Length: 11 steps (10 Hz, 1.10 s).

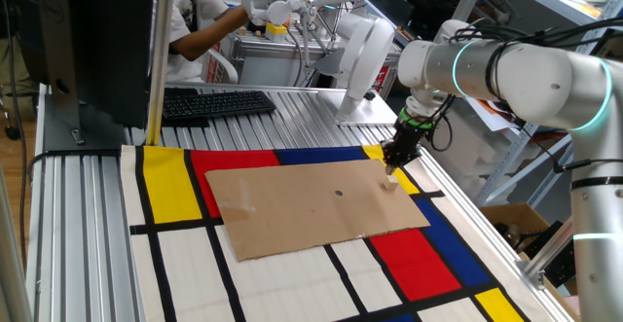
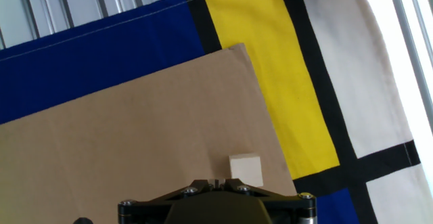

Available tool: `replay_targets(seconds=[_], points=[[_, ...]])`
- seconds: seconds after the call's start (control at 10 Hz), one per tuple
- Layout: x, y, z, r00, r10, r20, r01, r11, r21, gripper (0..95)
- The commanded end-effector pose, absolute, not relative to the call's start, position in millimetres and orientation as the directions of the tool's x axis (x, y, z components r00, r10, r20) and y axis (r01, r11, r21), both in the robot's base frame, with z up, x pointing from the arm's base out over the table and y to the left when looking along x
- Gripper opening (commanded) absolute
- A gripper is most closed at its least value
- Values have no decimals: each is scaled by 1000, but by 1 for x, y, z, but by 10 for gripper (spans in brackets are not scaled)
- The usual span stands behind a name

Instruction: Grab the block and place it at the designated location

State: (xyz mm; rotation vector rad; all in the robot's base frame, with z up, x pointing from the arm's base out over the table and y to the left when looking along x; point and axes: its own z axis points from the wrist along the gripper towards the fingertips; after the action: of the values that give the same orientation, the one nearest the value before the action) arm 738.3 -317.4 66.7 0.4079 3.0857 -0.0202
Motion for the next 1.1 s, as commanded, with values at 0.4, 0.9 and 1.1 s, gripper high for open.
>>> replay_targets(seconds=[0.4, 0.9, 1.1], points=[[731, -326, 62, -969, 243, -41, 244, 970, -13, 0], [727, -334, 60, -974, 224, -43, 225, 974, -9, 0], [725, -339, 59, -977, 211, -43, 211, 977, -3, 0]])
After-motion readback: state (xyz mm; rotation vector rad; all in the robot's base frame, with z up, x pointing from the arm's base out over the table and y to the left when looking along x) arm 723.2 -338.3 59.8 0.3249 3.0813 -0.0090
